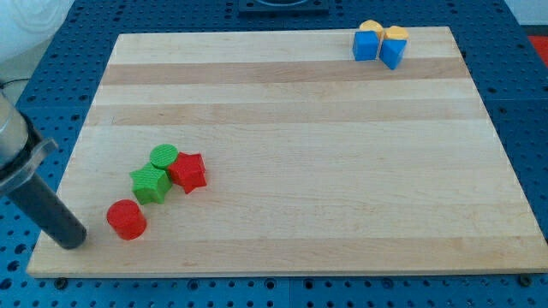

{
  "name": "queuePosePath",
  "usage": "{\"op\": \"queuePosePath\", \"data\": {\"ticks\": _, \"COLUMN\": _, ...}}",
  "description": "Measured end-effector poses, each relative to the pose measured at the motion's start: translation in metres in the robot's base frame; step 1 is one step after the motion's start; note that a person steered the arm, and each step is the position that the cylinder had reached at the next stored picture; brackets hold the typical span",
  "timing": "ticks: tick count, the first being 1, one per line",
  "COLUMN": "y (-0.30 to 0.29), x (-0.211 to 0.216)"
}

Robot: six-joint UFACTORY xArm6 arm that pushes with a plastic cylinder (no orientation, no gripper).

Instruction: Put the red circle at the bottom of stars

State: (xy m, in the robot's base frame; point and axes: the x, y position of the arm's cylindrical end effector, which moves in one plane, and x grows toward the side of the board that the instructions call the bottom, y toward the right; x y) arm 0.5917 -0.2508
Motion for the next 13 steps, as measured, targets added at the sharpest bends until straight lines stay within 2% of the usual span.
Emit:
{"op": "queuePosePath", "data": {"ticks": 2, "y": 0.035, "x": 0.004}}
{"op": "queuePosePath", "data": {"ticks": 6, "y": 0.044, "x": 0.001}}
{"op": "queuePosePath", "data": {"ticks": 8, "y": 0.055, "x": -0.025}}
{"op": "queuePosePath", "data": {"ticks": 11, "y": 0.081, "x": -0.031}}
{"op": "queuePosePath", "data": {"ticks": 12, "y": 0.093, "x": -0.02}}
{"op": "queuePosePath", "data": {"ticks": 13, "y": 0.142, "x": -0.005}}
